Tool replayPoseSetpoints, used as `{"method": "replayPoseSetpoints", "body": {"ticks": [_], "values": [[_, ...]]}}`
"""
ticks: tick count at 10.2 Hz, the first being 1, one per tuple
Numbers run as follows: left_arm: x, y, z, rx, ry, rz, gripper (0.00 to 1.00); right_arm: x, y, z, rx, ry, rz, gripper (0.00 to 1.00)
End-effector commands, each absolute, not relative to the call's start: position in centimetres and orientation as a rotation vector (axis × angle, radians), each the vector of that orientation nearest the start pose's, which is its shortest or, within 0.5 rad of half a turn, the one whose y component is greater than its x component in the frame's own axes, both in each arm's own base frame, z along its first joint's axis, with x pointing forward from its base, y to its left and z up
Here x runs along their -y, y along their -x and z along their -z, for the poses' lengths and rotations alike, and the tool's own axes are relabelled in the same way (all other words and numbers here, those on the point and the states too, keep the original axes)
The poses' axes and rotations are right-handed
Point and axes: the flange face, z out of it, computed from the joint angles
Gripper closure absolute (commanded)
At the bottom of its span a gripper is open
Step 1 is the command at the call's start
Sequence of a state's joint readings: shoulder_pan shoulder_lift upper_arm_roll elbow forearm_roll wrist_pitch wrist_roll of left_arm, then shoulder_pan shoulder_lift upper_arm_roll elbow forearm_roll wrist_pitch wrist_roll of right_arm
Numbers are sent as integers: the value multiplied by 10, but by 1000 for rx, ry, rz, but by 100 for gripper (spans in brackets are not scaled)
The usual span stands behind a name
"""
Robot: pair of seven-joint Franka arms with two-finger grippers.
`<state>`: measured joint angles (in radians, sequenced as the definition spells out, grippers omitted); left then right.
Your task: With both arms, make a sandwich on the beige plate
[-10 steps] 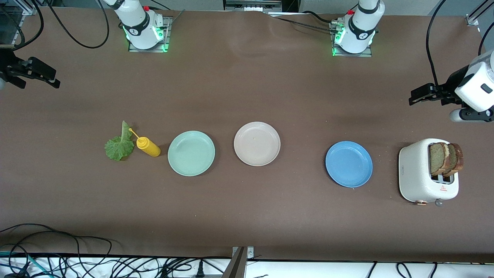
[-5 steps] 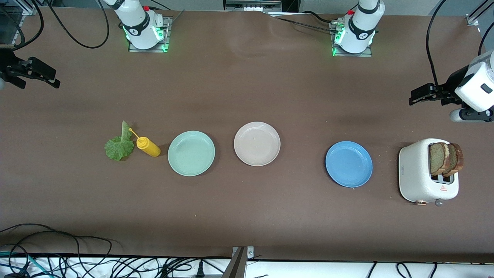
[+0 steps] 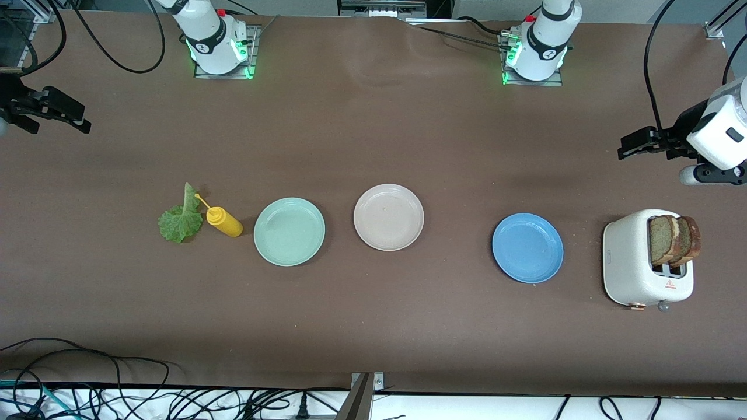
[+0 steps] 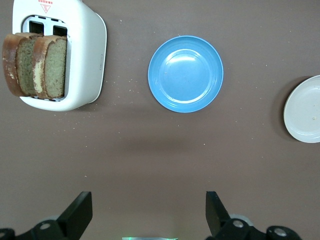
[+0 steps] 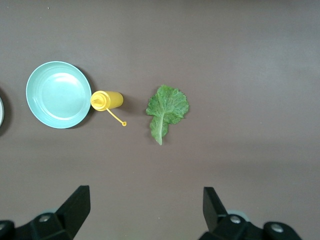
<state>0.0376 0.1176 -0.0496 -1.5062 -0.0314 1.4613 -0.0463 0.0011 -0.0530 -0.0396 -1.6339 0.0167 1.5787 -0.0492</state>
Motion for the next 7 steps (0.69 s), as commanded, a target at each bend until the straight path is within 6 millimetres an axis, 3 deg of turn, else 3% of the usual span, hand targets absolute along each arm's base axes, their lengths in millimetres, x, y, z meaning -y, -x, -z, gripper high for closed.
{"method": "replayPoseSetpoints", "body": {"ticks": [1,7], "values": [[6,-581,-583,24,3186,-246,0,21,-535,-634,-2,3107,5,0],[8,-584,-589,19,3178,-223,0,21,-535,-634,-2,3107,2,0]]}}
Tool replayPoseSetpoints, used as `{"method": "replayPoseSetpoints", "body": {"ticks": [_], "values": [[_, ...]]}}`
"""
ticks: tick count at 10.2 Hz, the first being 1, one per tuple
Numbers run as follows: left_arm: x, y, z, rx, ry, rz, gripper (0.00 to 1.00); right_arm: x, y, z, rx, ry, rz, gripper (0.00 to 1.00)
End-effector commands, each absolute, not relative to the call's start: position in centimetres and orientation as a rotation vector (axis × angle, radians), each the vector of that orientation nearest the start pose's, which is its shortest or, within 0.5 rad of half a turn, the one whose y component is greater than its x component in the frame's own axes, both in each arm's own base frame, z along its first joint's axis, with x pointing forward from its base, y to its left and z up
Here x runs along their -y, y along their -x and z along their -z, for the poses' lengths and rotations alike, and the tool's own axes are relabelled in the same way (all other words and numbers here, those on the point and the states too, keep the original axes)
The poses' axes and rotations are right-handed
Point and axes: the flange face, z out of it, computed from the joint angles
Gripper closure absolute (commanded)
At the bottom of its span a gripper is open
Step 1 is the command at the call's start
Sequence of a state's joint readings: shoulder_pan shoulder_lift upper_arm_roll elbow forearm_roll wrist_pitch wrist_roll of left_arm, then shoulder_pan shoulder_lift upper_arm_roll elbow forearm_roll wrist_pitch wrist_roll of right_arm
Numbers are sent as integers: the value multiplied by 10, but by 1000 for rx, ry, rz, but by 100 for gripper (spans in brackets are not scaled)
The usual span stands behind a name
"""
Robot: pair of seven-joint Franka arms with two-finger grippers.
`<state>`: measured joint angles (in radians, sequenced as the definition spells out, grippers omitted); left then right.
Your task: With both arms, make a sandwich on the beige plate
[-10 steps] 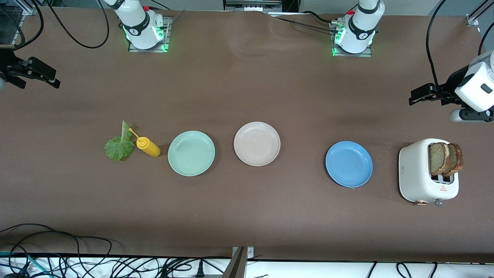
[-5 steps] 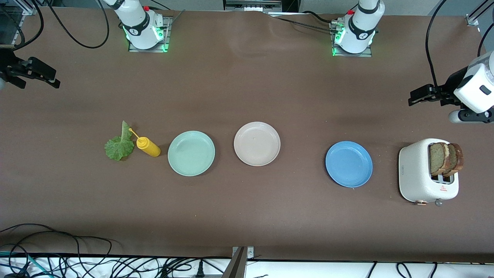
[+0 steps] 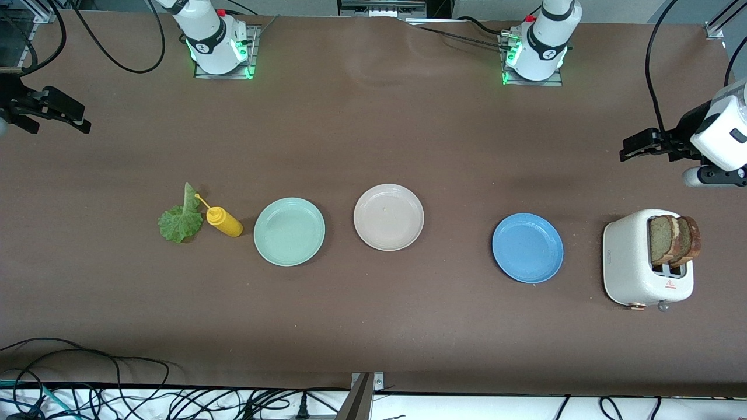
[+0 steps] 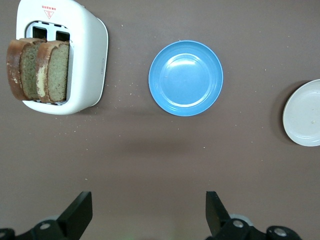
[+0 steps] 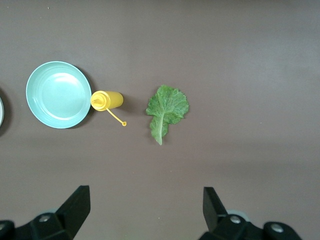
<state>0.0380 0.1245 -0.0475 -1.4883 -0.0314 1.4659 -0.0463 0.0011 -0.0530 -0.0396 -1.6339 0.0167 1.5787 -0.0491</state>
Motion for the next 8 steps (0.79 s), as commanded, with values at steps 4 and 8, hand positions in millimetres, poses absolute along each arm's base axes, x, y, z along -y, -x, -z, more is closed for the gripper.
{"method": "replayPoseSetpoints", "body": {"ticks": [4,8], "values": [[7,-584,-589,18,3163,-222,0,21,-534,-633,-2,3107,0,0],[5,-584,-589,22,3165,-222,0,20,-534,-633,1,3107,0,0]]}}
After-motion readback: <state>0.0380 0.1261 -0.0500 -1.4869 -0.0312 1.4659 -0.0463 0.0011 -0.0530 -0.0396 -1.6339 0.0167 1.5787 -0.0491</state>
